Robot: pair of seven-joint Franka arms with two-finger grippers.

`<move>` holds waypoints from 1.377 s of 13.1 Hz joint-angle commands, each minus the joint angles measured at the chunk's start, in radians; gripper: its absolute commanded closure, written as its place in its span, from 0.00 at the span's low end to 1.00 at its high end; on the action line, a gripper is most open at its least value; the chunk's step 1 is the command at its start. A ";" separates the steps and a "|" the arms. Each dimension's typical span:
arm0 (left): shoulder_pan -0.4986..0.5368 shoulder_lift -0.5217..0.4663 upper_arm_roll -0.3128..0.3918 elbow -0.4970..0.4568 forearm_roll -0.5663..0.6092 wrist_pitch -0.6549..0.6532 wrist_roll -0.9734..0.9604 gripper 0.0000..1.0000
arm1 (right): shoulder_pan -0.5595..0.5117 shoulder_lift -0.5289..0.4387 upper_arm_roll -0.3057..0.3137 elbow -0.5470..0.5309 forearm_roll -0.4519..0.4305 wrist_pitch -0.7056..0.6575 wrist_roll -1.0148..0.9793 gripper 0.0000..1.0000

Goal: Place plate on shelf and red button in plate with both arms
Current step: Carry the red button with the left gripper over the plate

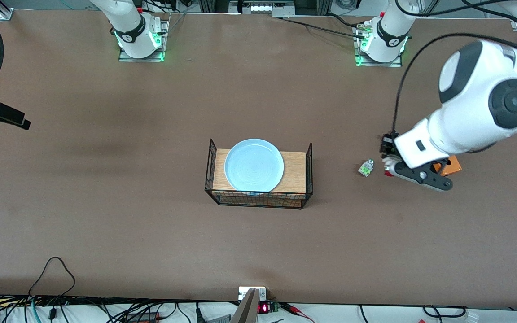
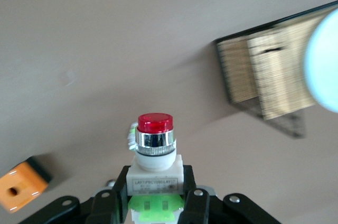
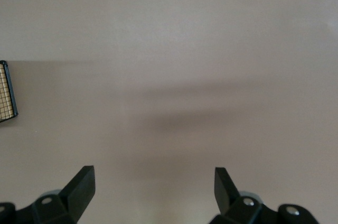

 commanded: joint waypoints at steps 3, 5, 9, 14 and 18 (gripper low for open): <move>-0.209 0.158 -0.019 0.272 -0.022 -0.014 -0.330 0.96 | 0.035 -0.121 -0.025 -0.184 -0.016 0.093 -0.020 0.00; -0.264 0.229 -0.028 0.316 -0.030 0.151 -0.380 0.96 | 0.034 -0.132 -0.025 -0.181 -0.013 0.049 -0.008 0.00; -0.410 0.349 0.017 0.303 -0.008 0.290 -0.498 0.96 | 0.035 -0.131 -0.020 -0.172 -0.016 0.043 -0.006 0.00; -0.469 0.418 0.031 0.251 0.133 0.294 -0.616 0.94 | 0.047 -0.114 -0.023 -0.134 -0.006 0.041 -0.008 0.00; -0.470 0.445 0.031 0.259 0.130 0.299 -0.621 0.60 | 0.049 -0.114 -0.025 -0.132 -0.012 0.043 -0.008 0.00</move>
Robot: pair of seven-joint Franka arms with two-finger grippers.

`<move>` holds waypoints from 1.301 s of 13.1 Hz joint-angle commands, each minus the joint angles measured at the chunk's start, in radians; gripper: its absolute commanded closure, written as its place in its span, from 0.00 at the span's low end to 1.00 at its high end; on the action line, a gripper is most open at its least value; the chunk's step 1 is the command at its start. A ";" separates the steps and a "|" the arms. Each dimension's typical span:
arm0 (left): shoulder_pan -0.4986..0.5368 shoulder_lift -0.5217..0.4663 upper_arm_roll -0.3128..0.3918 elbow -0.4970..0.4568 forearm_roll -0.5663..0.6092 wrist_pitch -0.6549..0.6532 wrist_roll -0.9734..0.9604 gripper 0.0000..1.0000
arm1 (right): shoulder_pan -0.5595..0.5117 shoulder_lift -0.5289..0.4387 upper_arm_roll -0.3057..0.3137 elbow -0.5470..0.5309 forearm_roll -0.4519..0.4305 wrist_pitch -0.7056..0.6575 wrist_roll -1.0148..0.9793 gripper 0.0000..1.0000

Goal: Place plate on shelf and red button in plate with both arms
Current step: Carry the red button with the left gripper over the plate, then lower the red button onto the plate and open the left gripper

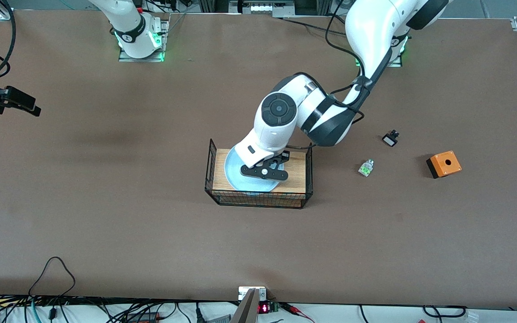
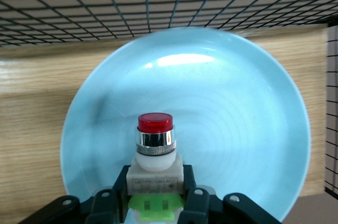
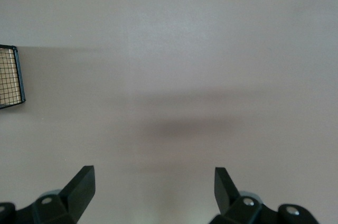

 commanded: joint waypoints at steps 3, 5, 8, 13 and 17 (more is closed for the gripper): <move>-0.002 -0.024 0.010 0.033 0.018 -0.014 -0.019 0.00 | 0.010 -0.001 -0.009 0.011 -0.012 0.001 -0.004 0.00; 0.020 -0.098 0.013 0.028 0.018 -0.064 -0.016 0.00 | 0.010 0.002 -0.009 0.011 -0.013 0.002 -0.007 0.00; 0.104 -0.197 0.011 0.030 0.015 -0.230 -0.007 0.00 | 0.012 0.002 -0.007 0.011 -0.013 0.002 -0.009 0.00; 0.313 -0.328 0.010 0.030 0.023 -0.476 0.043 0.00 | 0.013 0.002 -0.006 0.012 -0.013 0.001 -0.006 0.00; 0.449 -0.542 0.051 -0.207 -0.020 -0.414 0.275 0.00 | 0.012 0.004 -0.007 0.020 -0.015 0.002 -0.004 0.00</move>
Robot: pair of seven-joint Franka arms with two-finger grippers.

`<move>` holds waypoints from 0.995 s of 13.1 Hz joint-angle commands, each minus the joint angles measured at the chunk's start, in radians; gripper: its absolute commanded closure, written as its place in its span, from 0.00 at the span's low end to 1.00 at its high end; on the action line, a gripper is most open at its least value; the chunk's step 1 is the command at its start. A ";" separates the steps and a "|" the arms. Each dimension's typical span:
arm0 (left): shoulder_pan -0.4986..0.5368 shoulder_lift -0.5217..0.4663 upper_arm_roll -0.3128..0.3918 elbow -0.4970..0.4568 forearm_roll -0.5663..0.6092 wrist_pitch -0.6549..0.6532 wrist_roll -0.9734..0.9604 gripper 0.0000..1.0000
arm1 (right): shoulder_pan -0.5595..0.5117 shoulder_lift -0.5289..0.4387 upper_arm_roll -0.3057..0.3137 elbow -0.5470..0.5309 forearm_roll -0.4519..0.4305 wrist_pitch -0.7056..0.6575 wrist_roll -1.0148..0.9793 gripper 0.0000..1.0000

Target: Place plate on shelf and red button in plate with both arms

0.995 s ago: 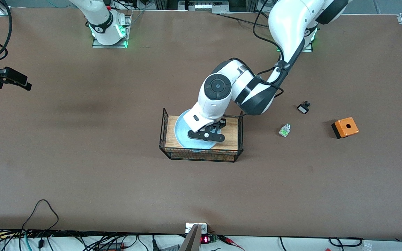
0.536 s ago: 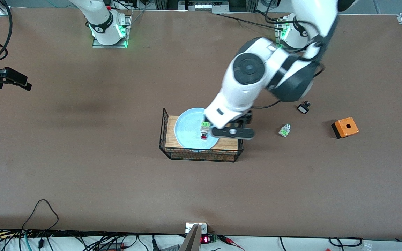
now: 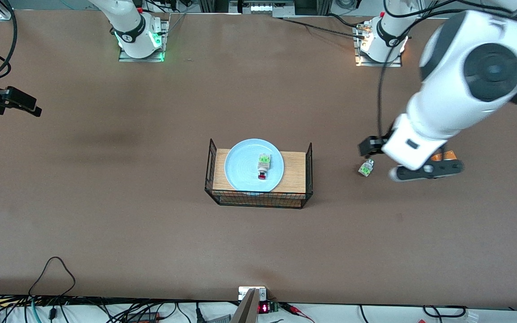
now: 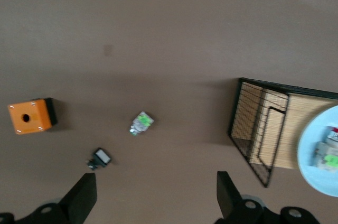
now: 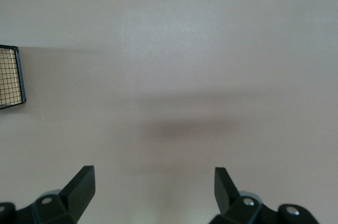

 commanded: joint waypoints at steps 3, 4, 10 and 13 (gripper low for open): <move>0.064 -0.344 0.144 -0.460 -0.144 0.192 0.246 0.00 | 0.007 0.001 -0.005 0.020 -0.015 -0.005 -0.004 0.00; 0.064 -0.366 0.164 -0.490 -0.156 0.192 0.312 0.00 | 0.009 0.001 -0.005 0.020 -0.015 -0.006 -0.004 0.00; 0.062 -0.449 0.207 -0.582 -0.093 0.191 0.403 0.00 | 0.009 0.000 -0.005 0.022 -0.015 -0.008 -0.006 0.00; 0.061 -0.448 0.204 -0.579 -0.071 0.185 0.394 0.00 | 0.007 0.000 -0.005 0.022 -0.015 -0.008 -0.007 0.00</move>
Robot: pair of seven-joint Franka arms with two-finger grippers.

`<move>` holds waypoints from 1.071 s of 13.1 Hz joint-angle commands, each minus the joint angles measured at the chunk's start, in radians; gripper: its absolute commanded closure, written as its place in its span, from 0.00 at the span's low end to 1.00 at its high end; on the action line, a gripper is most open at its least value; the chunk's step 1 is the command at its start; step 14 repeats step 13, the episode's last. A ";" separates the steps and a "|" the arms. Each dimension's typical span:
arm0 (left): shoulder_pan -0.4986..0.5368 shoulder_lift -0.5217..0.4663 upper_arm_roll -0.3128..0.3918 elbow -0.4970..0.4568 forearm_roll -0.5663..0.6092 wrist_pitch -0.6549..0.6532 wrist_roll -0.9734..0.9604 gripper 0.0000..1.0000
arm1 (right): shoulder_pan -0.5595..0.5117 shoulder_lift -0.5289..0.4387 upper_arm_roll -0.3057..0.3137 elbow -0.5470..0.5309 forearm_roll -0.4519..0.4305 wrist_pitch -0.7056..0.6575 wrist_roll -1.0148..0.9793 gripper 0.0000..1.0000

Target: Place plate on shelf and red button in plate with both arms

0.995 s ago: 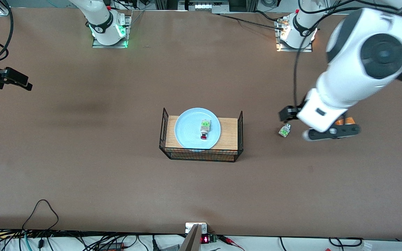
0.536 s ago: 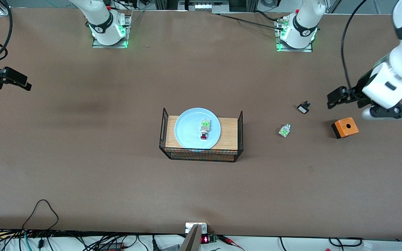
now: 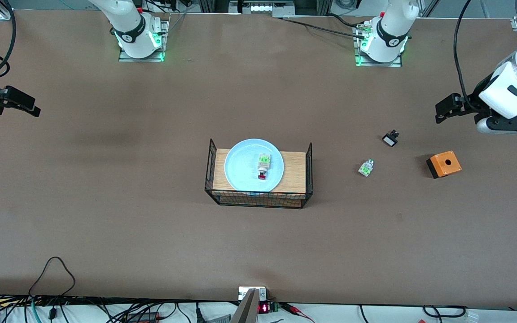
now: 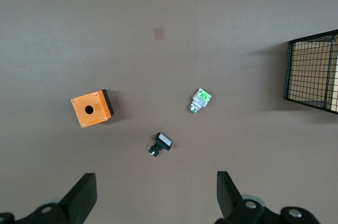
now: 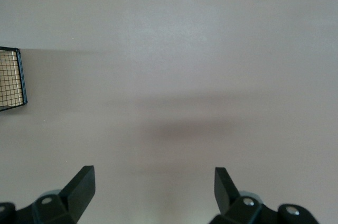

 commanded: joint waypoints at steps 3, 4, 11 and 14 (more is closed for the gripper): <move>-0.005 -0.022 -0.002 -0.018 0.018 0.010 0.015 0.00 | 0.006 0.001 -0.005 0.015 -0.016 -0.009 -0.007 0.00; -0.003 -0.021 -0.002 -0.003 0.018 -0.010 0.015 0.00 | 0.006 0.001 -0.005 0.015 -0.016 -0.008 -0.007 0.00; 0.003 -0.007 0.004 0.031 -0.014 -0.024 0.013 0.00 | 0.006 0.001 -0.005 0.015 -0.016 -0.009 -0.007 0.00; 0.003 -0.005 0.004 0.031 -0.014 -0.024 0.015 0.00 | 0.006 0.001 -0.005 0.015 -0.016 -0.009 -0.007 0.00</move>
